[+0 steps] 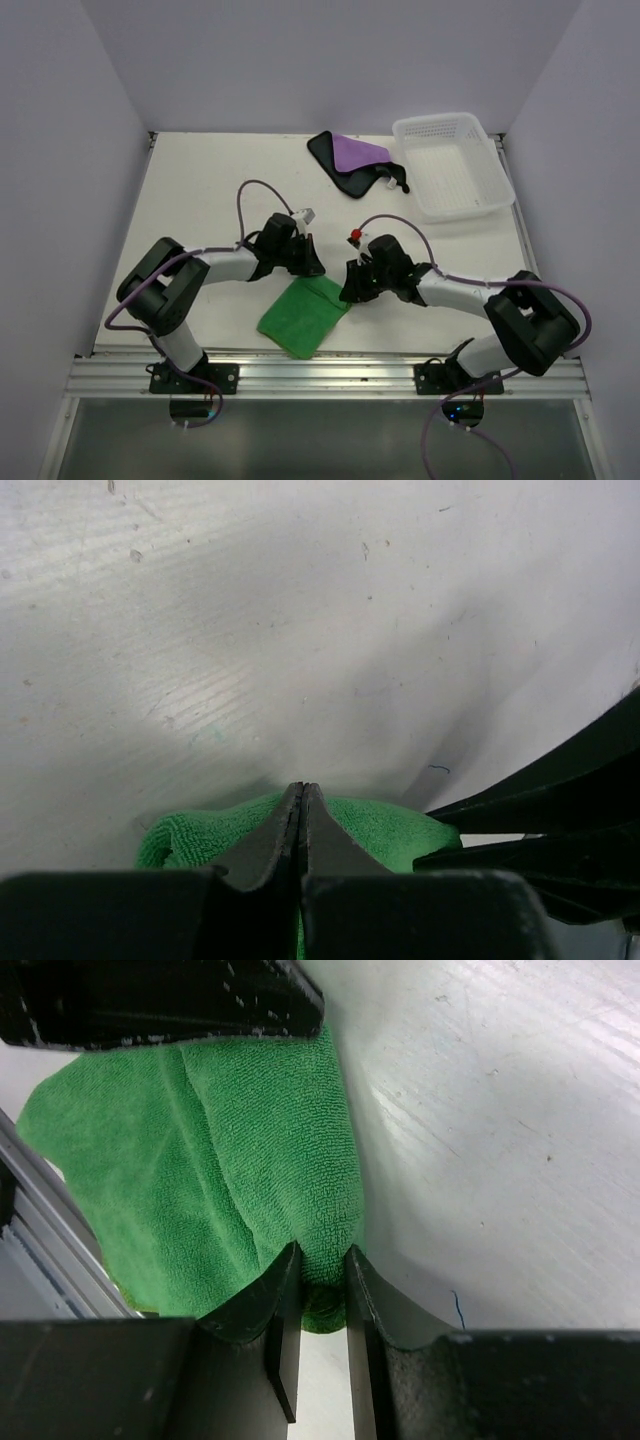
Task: Roll the towels
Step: Roll the towel
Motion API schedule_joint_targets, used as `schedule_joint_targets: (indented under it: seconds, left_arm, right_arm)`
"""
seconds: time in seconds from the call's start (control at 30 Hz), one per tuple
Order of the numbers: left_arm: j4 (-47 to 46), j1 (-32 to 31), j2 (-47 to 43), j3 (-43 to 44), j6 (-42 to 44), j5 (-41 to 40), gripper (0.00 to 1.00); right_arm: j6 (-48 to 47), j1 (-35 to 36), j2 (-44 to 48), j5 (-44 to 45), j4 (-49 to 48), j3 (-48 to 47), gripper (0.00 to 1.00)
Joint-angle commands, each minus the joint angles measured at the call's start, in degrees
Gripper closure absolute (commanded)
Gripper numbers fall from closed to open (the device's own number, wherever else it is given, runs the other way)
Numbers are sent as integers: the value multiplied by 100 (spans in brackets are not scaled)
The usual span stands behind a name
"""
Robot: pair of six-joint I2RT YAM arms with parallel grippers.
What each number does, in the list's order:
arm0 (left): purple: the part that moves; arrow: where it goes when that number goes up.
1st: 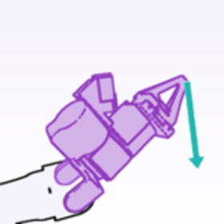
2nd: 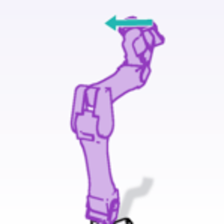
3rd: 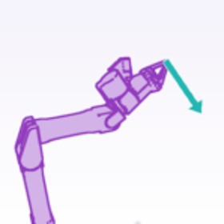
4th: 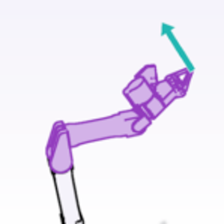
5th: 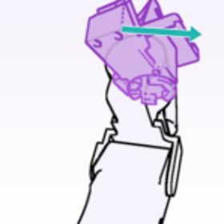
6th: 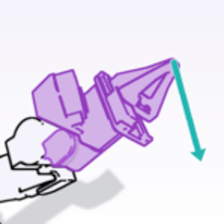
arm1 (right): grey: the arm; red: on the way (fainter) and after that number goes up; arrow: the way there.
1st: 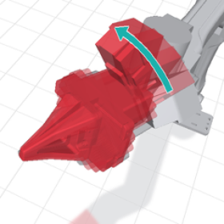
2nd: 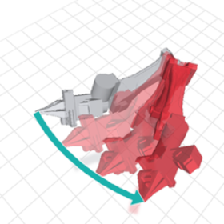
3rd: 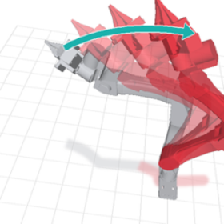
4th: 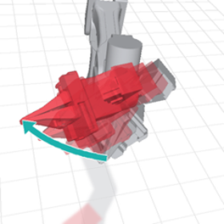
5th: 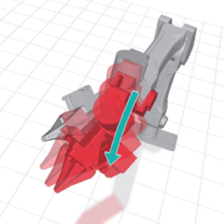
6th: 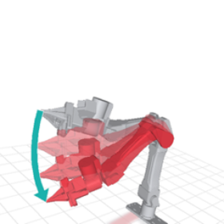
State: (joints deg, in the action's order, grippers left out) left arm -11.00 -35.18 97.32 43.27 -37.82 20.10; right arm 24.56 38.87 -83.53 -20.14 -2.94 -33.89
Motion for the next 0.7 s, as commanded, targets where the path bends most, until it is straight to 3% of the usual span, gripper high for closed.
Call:
schedule_joint_targets:
  seconds: [0.0,0.3,0.67]
  left_arm:
    - [432,196,86,392,320,-437,100]
    - [1082,248,103,1596,276,-384,99]
    - [969,213,51,1519,152,-226,99]
  right_arm:
    - [-30,216,345,807,320,260,100]
    - [40,840,1127,3234,320,269,100]
    - [-118,2123,487,5923,329,-91,100]
